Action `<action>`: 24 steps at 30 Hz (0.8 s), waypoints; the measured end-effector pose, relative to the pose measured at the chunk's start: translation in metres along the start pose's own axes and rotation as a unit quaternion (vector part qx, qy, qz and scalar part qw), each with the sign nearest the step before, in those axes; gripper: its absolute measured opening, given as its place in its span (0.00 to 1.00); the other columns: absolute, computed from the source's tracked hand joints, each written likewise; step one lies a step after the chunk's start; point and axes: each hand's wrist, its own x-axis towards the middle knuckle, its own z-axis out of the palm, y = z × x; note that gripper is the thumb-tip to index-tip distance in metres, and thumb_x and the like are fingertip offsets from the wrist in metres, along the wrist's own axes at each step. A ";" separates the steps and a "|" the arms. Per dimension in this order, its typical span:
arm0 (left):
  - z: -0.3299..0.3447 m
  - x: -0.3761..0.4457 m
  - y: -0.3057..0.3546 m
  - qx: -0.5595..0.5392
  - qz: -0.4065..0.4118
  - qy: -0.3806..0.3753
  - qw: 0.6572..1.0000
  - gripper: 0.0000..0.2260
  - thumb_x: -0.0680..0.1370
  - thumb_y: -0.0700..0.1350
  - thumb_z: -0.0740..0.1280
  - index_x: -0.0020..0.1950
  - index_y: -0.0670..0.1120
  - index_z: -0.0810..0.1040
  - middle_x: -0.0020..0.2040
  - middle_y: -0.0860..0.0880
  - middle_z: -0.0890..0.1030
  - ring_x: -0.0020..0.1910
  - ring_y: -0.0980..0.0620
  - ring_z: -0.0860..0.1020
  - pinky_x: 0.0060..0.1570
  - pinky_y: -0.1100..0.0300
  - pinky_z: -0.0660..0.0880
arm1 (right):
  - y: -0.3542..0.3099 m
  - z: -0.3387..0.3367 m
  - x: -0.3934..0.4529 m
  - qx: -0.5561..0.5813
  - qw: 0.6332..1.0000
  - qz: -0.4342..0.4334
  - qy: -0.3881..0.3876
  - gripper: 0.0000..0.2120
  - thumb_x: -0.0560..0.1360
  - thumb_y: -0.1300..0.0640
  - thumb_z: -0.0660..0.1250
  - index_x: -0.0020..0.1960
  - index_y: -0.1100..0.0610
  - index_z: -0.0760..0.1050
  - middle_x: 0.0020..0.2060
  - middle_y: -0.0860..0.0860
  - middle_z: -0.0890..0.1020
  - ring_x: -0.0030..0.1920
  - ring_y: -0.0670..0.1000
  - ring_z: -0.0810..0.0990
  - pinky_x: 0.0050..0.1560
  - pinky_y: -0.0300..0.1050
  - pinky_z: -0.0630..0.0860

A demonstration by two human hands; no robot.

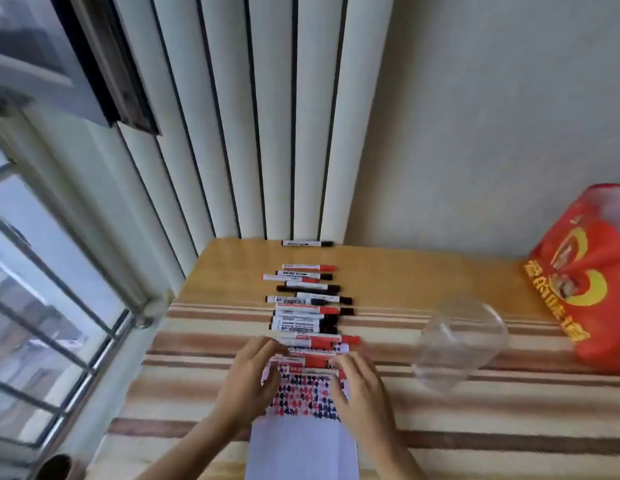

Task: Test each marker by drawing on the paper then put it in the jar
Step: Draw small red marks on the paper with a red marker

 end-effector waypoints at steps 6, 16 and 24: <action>0.034 -0.023 -0.032 0.054 0.079 0.084 0.992 0.08 0.76 0.39 0.64 0.53 0.49 0.77 0.54 0.56 0.76 0.53 0.53 0.74 0.51 0.59 0.71 | 0.033 0.049 -0.013 -0.081 0.981 -0.125 0.126 0.06 0.79 0.63 0.67 0.55 0.58 0.78 0.51 0.50 0.79 0.52 0.52 0.77 0.56 0.46 0.74; 0.030 -0.031 -0.021 0.072 0.072 0.083 0.991 0.05 0.74 0.39 0.66 0.47 0.48 0.78 0.51 0.53 0.80 0.52 0.51 0.75 0.48 0.55 0.74 | 0.028 0.048 -0.017 -0.118 0.985 -0.068 0.110 0.10 0.77 0.67 0.70 0.58 0.61 0.82 0.50 0.52 0.79 0.52 0.55 0.79 0.53 0.51 0.80; 0.024 -0.037 -0.015 0.074 0.056 0.102 0.990 0.06 0.73 0.37 0.68 0.45 0.48 0.78 0.44 0.53 0.78 0.46 0.52 0.75 0.43 0.53 0.74 | 0.020 0.042 -0.024 -0.059 0.979 -0.069 0.185 0.07 0.77 0.69 0.69 0.53 0.61 0.78 0.50 0.52 0.77 0.47 0.54 0.80 0.44 0.51 0.81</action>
